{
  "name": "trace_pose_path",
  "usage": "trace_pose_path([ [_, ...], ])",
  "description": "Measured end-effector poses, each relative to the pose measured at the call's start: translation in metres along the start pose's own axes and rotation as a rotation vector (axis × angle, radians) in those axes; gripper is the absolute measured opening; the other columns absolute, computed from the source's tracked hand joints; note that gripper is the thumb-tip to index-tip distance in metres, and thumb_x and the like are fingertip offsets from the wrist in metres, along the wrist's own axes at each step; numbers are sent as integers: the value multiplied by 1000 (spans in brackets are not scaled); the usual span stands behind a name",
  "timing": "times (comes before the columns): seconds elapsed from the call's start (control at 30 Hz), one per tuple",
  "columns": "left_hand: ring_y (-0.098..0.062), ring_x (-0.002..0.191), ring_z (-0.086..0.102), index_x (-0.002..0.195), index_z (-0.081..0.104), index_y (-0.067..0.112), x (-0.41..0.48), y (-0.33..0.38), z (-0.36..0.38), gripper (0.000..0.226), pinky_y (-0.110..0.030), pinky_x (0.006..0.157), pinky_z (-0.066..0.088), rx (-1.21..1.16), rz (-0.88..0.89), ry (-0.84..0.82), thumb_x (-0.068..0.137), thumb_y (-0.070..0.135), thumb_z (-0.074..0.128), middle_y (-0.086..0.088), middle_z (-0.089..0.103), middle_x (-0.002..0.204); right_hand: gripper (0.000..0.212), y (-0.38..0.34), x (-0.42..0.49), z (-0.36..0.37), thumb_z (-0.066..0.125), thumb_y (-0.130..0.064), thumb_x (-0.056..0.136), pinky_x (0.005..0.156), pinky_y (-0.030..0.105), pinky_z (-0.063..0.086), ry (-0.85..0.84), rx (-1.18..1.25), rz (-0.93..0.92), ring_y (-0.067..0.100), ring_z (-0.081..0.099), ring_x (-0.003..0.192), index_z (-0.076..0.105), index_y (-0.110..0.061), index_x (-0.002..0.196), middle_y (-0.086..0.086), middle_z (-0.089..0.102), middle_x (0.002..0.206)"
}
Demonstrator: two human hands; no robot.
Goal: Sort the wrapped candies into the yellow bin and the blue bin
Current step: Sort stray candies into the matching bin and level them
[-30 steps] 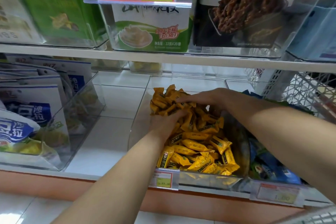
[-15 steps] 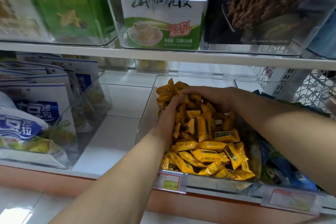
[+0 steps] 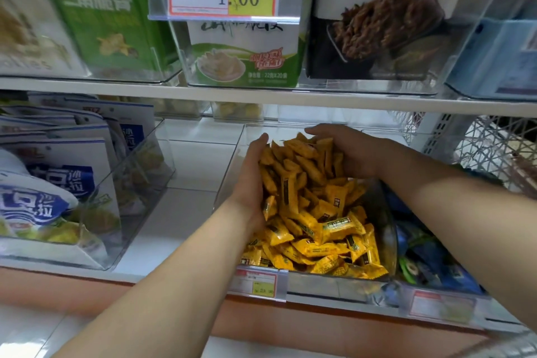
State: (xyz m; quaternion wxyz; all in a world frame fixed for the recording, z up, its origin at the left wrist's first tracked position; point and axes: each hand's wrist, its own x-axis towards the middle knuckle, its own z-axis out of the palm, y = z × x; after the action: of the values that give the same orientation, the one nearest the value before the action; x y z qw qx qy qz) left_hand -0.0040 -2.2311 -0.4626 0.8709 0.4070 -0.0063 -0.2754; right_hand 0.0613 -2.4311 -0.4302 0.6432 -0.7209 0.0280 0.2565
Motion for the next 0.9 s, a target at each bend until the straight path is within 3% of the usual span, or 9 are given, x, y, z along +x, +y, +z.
trace_pose_path([
  [0.23,-34,106,69,109,77,13,-15,5,5,74,-45,84,57,44,81,67,84,74,44,-18,70,117,46,-5,-19,0,71,-52,78,70,34,49,-15,47,-39,28,62,69,74,-12,101,13,68,85],
  [0.3,-35,106,69,107,78,15,-17,6,3,74,-47,90,53,92,89,111,86,75,40,-17,71,117,50,-5,-23,-3,70,-54,78,71,35,52,-24,47,-55,29,64,73,74,-13,107,14,70,92],
  [0.4,-36,104,70,103,79,14,-19,5,3,73,-48,96,50,144,105,172,88,73,39,-18,71,115,37,-4,-28,-6,65,-44,84,73,34,56,-36,33,-91,28,69,76,74,-16,107,12,73,99],
  [0.53,-37,101,71,96,80,16,-23,6,4,67,-46,89,54,194,118,213,88,70,42,-18,73,111,33,-5,-35,-3,73,-33,78,71,34,58,-58,30,-124,30,71,82,76,-17,107,12,73,101],
  [0.6,-37,100,71,97,80,18,-24,7,4,63,-48,92,53,235,124,228,88,69,44,-17,73,110,33,-7,-41,-2,75,-34,75,75,36,59,-67,24,-156,28,72,87,78,-20,105,9,74,103],
  [0.67,-37,99,71,100,79,18,-26,8,5,61,-51,96,51,320,142,260,84,68,48,-17,74,108,30,-9,-49,3,71,-38,82,90,39,55,-32,-56,-186,23,70,102,78,-21,106,1,74,112],
  [0.73,-36,100,70,104,77,20,-28,9,8,65,-49,99,49,502,161,368,72,71,53,-13,74,107,24,-11,-59,10,63,-39,91,93,31,48,106,-325,-275,13,66,111,77,-27,105,-12,72,114],
  [0.8,-27,103,66,107,74,28,-28,9,7,70,-36,90,48,865,223,487,64,77,48,-1,73,112,17,-10,-74,19,62,-36,94,82,24,45,270,-597,-353,9,63,105,73,-34,106,-19,68,107],
  [0.9,-23,119,58,131,61,34,-31,3,5,62,-24,79,38,1475,257,458,81,69,51,6,63,131,28,1,-105,32,63,-45,89,75,27,49,340,-836,-288,6,64,89,63,-37,116,-16,64,109],
])
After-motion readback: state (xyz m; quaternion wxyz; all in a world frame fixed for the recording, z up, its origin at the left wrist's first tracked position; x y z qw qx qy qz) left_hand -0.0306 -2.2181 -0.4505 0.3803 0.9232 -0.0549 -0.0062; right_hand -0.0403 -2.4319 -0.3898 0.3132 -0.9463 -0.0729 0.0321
